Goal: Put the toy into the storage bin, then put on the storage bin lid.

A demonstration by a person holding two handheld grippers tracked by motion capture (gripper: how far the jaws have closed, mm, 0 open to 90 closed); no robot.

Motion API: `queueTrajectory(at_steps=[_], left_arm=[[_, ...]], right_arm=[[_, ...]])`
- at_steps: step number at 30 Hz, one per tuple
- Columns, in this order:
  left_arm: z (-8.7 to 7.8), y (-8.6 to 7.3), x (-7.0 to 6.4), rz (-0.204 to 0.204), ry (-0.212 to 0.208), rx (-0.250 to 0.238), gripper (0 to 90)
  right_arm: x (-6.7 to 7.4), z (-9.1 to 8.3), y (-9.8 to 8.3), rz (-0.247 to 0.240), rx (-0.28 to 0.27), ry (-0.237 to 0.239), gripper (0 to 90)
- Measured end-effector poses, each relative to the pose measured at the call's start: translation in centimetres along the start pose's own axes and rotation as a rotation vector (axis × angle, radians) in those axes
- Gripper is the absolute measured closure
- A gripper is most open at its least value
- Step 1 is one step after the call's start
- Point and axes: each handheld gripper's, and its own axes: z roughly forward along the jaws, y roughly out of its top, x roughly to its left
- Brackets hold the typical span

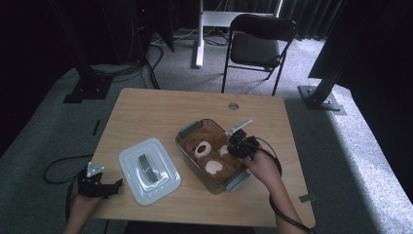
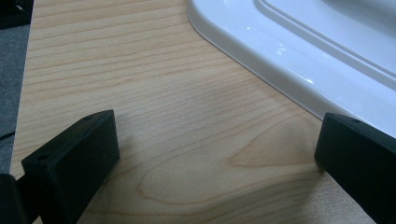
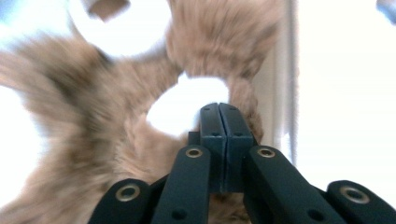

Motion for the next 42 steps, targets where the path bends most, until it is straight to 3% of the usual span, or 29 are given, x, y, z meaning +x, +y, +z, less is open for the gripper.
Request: queueTrajectory(at_steps=[2, 4, 5, 7, 9, 14, 17, 20, 27, 29, 31, 34, 37, 42], left_arm=[[0.0, 0.0, 0.0, 0.003, 0.002, 0.000, 0.3], [0.0, 0.0, 0.0, 0.003, 0.002, 0.000, 0.3], [0.0, 0.0, 0.0, 0.002, 0.001, 0.002, 0.3], [0.0, 0.0, 0.0, 0.002, 0.001, 0.002, 0.3], [0.0, 0.0, 0.0, 0.001, 0.001, 0.002, 0.3], [0.0, 0.0, 0.0, 0.000, 0.001, 0.001, 0.3], [0.0, 0.0, 0.0, -0.001, 0.001, 0.001, 0.3], [0.0, 0.0, 0.0, -0.003, 0.001, 0.000, 0.3], [0.0, 0.0, 0.0, -0.002, 0.002, 0.001, 0.3], [0.0, 0.0, 0.0, -0.004, 0.003, 0.002, 0.3], [0.0, 0.0, -0.1, -0.008, 0.006, 0.001, 0.3], [0.0, 0.0, -0.1, -0.007, 0.007, 0.002, 0.3], [0.0, 0.0, -0.1, -0.008, 0.008, 0.002, 0.3], [-0.1, 0.0, -0.1, -0.010, 0.011, 0.003, 0.3]], right_arm=[[-0.8, -1.7, -0.3, 0.051, -0.092, 0.045, 78.0], [-1.2, -2.3, -0.4, 0.070, -0.123, 0.050, 78.0], [-2.3, -3.4, -0.8, 0.130, -0.171, 0.052, 57.7], [-3.4, -3.9, -1.1, 0.189, -0.200, 0.090, 45.9], [-4.3, -4.2, -1.6, 0.232, -0.241, 0.092, 40.1], [-5.1, -4.7, -2.6, 0.275, -0.328, 0.059, 29.2], [-5.4, -4.4, -2.9, 0.297, -0.331, 0.023, 17.0], [-5.2, -3.7, -3.3, 0.250, -0.322, -0.008, 11.3], [-5.8, -2.2, -4.3, 0.240, -0.353, -0.057, 11.2], [-6.4, -1.5, -5.0, 0.249, -0.371, -0.120, 11.2], [-6.9, -1.1, -5.5, 0.271, -0.383, -0.143, 11.3], [-7.6, -0.6, -6.2, 0.307, -0.386, -0.148, 11.9], [-8.4, 0.8, -7.3, 0.345, -0.353, -0.144, 12.9], [-8.5, 2.2, -8.2, 0.360, -0.323, -0.148, 11.8]])
